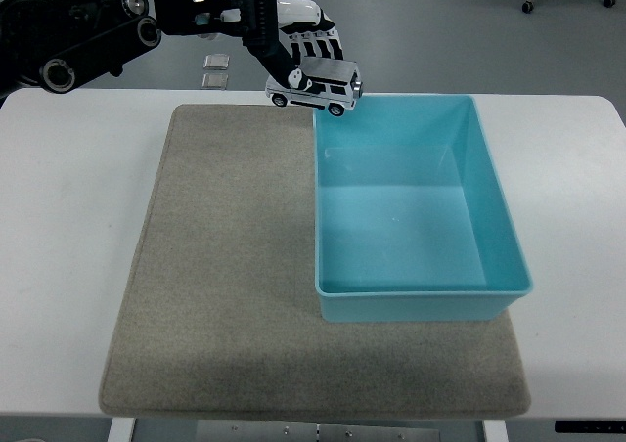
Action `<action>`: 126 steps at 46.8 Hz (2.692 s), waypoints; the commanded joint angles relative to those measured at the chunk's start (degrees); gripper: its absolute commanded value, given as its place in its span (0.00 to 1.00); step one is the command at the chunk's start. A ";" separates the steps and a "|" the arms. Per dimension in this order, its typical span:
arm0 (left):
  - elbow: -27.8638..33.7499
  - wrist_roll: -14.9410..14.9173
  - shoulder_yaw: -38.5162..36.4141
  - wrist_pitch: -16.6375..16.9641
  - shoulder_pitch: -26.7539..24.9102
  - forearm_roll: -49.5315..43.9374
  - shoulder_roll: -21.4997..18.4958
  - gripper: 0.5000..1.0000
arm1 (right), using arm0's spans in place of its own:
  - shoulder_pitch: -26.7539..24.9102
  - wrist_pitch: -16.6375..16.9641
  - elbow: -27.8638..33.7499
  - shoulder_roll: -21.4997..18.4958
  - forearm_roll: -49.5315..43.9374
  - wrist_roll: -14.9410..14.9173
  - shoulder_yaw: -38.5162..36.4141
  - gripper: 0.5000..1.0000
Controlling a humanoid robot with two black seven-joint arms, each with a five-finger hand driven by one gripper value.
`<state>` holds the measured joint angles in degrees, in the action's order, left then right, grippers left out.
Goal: Left hand put the white car in the blue box
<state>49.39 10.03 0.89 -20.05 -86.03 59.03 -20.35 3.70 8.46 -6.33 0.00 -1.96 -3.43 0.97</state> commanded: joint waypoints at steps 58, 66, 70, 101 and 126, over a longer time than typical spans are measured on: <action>-3.25 -0.19 -0.28 2.65 8.42 0.99 11.56 0.49 | 0.00 -0.02 0.00 0.00 0.02 0.00 0.00 0.87; -3.25 -0.10 -0.19 2.73 9.38 0.99 11.56 0.82 | 0.00 -0.02 0.00 0.00 -0.06 0.00 0.00 0.87; -3.25 -0.10 -0.28 2.73 9.74 0.99 11.56 0.84 | 0.00 -0.02 0.00 0.00 0.02 0.00 0.00 0.87; -4.48 -0.19 1.30 4.58 7.54 0.38 11.03 0.95 | 0.00 -0.02 0.00 0.00 0.02 0.00 0.00 0.87; -15.29 -0.19 5.44 4.67 4.64 0.20 9.19 0.98 | 0.00 -0.02 0.00 0.00 0.02 0.00 0.00 0.87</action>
<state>35.84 9.84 6.34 -15.52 -81.89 59.35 -11.10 3.69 8.44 -6.33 0.00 -1.96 -3.43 0.97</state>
